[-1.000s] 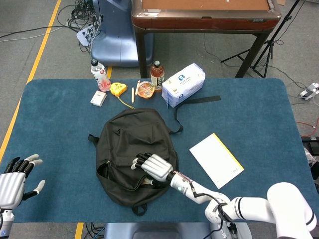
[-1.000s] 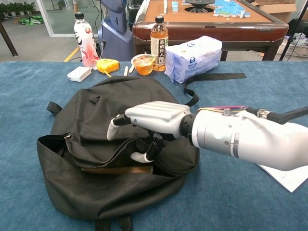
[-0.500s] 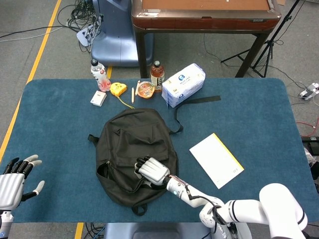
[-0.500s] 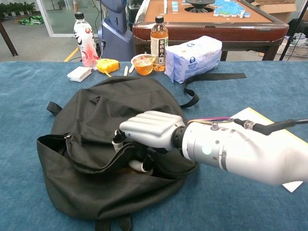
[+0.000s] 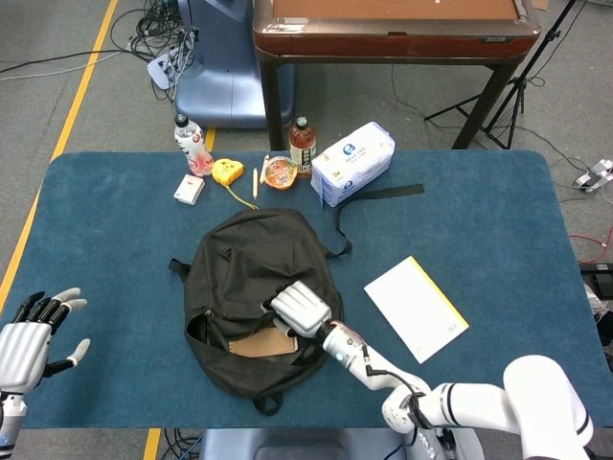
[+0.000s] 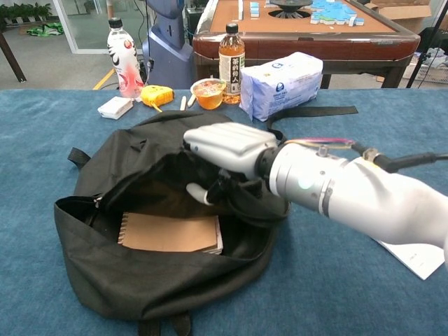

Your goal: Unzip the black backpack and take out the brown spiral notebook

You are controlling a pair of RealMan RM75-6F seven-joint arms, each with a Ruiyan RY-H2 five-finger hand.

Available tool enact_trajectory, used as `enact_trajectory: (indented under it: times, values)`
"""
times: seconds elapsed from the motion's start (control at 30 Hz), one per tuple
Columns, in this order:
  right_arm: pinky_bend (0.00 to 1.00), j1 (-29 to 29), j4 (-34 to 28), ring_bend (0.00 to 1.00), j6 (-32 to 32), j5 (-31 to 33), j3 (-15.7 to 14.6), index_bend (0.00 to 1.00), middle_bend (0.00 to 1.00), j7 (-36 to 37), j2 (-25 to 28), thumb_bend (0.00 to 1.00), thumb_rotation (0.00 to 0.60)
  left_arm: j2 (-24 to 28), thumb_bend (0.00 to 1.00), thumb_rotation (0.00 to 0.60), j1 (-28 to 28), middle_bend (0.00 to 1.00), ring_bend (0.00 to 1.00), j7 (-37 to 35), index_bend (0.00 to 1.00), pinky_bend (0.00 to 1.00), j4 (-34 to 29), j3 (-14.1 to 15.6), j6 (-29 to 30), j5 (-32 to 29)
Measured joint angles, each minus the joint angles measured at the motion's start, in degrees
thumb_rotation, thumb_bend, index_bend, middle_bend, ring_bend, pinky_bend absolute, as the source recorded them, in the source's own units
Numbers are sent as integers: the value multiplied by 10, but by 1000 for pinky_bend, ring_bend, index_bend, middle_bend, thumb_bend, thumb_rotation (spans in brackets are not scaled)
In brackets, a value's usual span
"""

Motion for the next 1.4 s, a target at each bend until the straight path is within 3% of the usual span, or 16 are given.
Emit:
enact_trajectory:
  times: [0.17, 0.4, 0.57, 1.03, 1.4]
  values:
    - [460, -1, -6, 436, 14, 24, 29, 809, 576, -2, 16, 646, 600, -1, 256, 600, -30, 234, 243, -55, 321, 105, 17, -9, -13, 25]
    - [461, 4, -1, 441, 27, 72, 56, 810, 576, -28, 18, 646, 600, -12, 256, 600, -74, 423, 400, -163, 431, 356, 42, -18, -16, 75]
    - [461, 13, 0, 441, 30, 108, 69, 810, 576, -53, 15, 646, 600, -22, 256, 600, -114, 503, 465, -225, 470, 448, 54, -17, -11, 134]
    - [461, 84, 2, 444, 0, 204, 97, 810, 576, -132, 1, 646, 600, -64, 256, 600, -219, 526, 486, -268, 485, 485, 73, 0, -19, 242]
    - [461, 114, 14, 454, -5, 258, 105, 810, 576, -141, 2, 646, 600, -142, 256, 600, -263, 538, 497, -293, 491, 506, 188, 24, -40, 253]
